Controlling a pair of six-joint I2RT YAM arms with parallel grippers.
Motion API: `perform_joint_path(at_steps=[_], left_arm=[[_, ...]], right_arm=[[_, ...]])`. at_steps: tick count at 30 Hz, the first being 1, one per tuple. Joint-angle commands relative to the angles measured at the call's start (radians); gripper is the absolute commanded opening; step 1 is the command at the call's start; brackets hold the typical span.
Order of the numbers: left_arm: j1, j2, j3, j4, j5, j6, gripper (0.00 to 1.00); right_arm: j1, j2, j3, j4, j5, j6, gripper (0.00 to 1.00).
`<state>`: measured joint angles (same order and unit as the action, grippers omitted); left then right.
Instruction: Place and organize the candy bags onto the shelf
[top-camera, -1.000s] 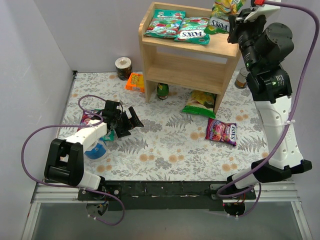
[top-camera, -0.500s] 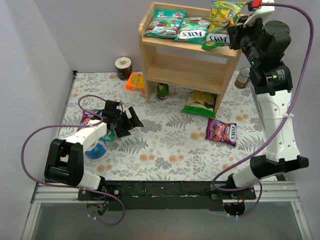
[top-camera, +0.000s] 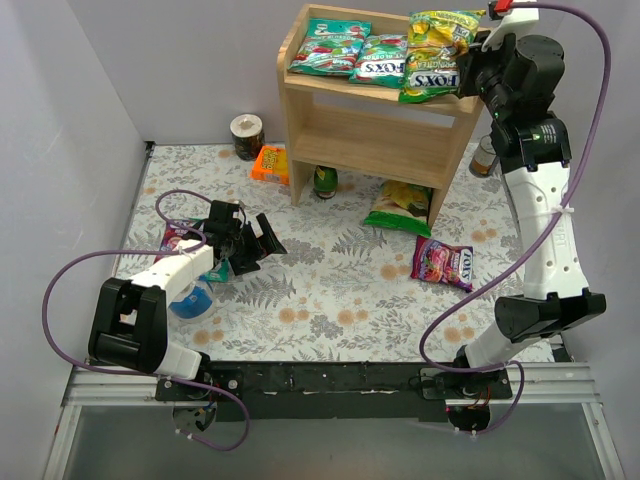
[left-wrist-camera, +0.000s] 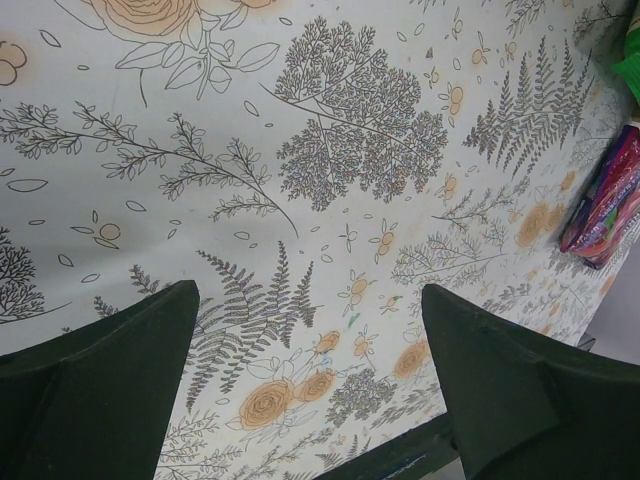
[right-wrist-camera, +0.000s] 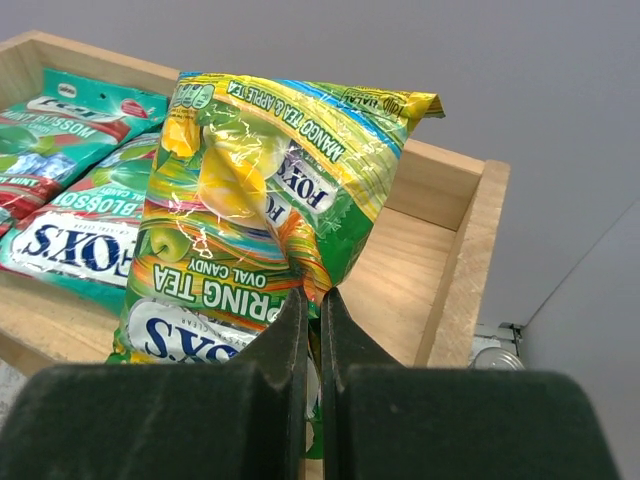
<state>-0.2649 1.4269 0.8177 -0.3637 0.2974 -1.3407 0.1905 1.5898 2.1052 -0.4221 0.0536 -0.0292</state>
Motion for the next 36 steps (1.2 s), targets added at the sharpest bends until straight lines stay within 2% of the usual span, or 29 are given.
perform_joint_path(at_steps=[1, 4, 8, 9, 10, 14, 19, 24, 29, 34, 36], left_arm=[[-0.005, -0.026, 0.011, -0.006, -0.012, 0.017, 0.94], [-0.004, -0.017, 0.020, -0.006, -0.011, 0.017, 0.94], [-0.005, -0.010, 0.026, -0.006, -0.009, 0.018, 0.94], [-0.004, -0.008, 0.024, -0.004, -0.009, 0.018, 0.94], [-0.004, -0.005, 0.026, -0.006, -0.007, 0.018, 0.95], [-0.004, -0.006, 0.023, -0.006, -0.010, 0.020, 0.94], [-0.004, -0.008, 0.017, -0.004, -0.011, 0.018, 0.94], [-0.004, -0.009, 0.015, -0.004, -0.015, 0.017, 0.94], [-0.004, -0.010, 0.017, -0.003, -0.020, 0.015, 0.95], [-0.004, -0.006, 0.023, -0.004, -0.018, 0.020, 0.95], [-0.004, -0.010, 0.020, -0.003, -0.017, 0.020, 0.95]], right_arm=[[-0.028, -0.013, 0.016, 0.095, 0.087, -0.005, 0.01], [-0.034, -0.007, 0.018, 0.103, 0.112, -0.005, 0.05], [-0.034, -0.037, -0.052, 0.157, 0.135, 0.006, 0.21], [-0.034, -0.045, -0.074, 0.195, 0.129, 0.006, 0.27], [-0.034, -0.051, -0.085, 0.207, 0.126, 0.008, 0.38], [-0.034, -0.030, -0.062, 0.207, 0.150, 0.008, 0.48], [-0.036, -0.028, -0.053, 0.241, 0.187, 0.009, 0.54], [-0.036, -0.053, -0.057, 0.284, 0.173, 0.021, 0.56], [-0.036, -0.082, -0.086, 0.305, 0.047, 0.050, 0.57], [-0.036, -0.039, -0.071, 0.319, -0.011, 0.078, 0.57], [-0.026, -0.033, -0.120, 0.398, -0.021, 0.077, 0.57]])
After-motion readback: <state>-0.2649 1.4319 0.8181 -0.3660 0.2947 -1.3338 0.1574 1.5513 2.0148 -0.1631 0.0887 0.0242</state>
